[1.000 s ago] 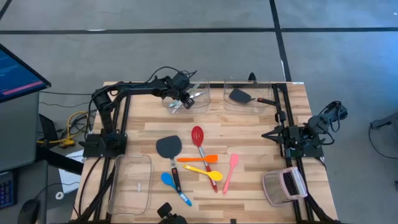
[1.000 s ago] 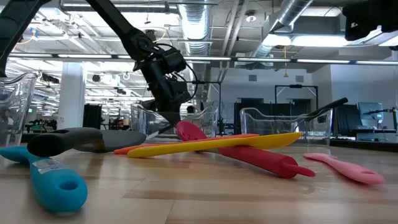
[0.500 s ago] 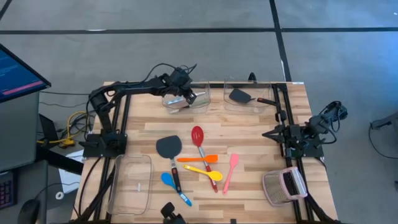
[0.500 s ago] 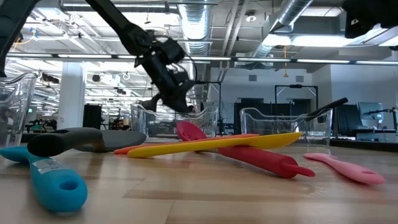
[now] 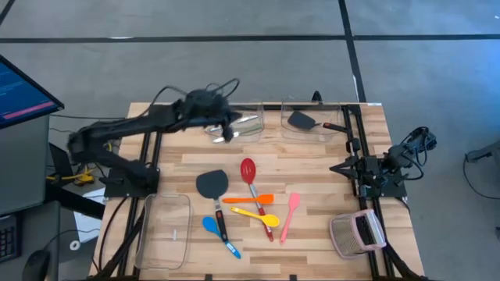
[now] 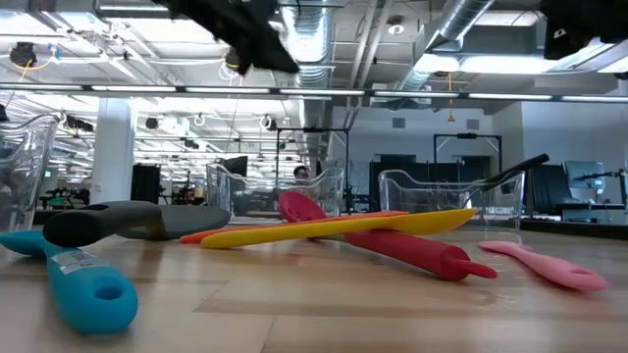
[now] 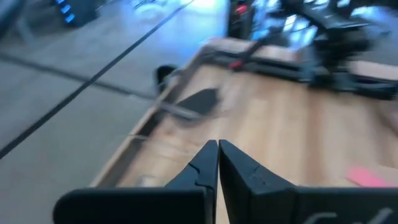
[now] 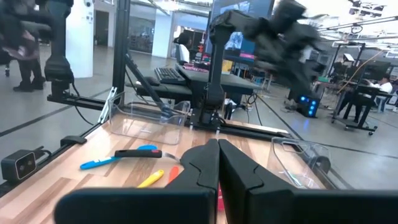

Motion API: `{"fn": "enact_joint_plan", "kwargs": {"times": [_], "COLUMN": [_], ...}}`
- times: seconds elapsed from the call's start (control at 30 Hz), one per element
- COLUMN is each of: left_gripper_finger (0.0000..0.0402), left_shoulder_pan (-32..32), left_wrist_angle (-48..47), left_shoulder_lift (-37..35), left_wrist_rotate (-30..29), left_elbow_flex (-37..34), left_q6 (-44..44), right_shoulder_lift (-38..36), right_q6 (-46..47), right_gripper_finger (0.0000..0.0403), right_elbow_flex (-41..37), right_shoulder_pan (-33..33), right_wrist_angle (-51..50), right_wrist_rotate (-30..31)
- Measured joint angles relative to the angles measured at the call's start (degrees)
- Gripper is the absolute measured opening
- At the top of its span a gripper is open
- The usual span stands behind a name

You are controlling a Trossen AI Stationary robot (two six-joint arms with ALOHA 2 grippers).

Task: Pick & Place Kitchen Items
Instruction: Put the orange spatula into the top right transparent bin

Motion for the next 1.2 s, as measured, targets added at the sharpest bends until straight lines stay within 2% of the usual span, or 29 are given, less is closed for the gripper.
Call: {"fn": "enact_joint_plan", "kwargs": {"times": [0.23, 0.43, 0.6, 0.7, 0.8, 0.9, 1.2], "left_gripper_finger": [0.0001, 0.0001, 0.0001, 0.0001, 0.0001, 0.0002, 0.0002], "left_shoulder_pan": [-12.73, -24.15, -32.45, -36.96, -40.39, -42.23, -41.66], "left_wrist_angle": [0.54, 3.63, 9.5, 15.63, 18.84, 19.08, 21.11], "left_shoulder_lift": [-14.25, -20.06, -20.13, -18.69, -16.63, -14.95, -13.99], "left_wrist_rotate": [-0.26, -1.17, -2.41, -5.35, -5.57, -5.52, -5.79], "left_elbow_flex": [-9.75, -14.55, -17.15, -18.88, -19.12, -19.24, -19.24], "left_q6": [-1.49, -5.3, -5.3, -5.54, -3.92, -3.0, 0.37], "right_shoulder_lift": [0.0, -0.01, 0.0, -0.01, 0.0, 0.0, 0.0], "right_q6": [-0.26, -0.63, -0.59, -0.57, -0.57, -0.55, 3.17], "right_gripper_finger": [0.0, 0.0, 0.0, 0.0, 0.0, 0.0, 0.0], "right_elbow_flex": [0.0, 0.0, 0.0, 0.0, 0.0, 0.0, 0.0], "right_shoulder_pan": [-0.01, 0.0, -0.02, -0.02, -0.02, -0.02, -0.02], "right_wrist_angle": [-0.05, 2.3, 2.58, 2.62, 2.61, 2.52, 0.5], "right_wrist_rotate": [-0.01, -0.01, 0.0, 0.0, 0.0, -0.02, 0.0]}}
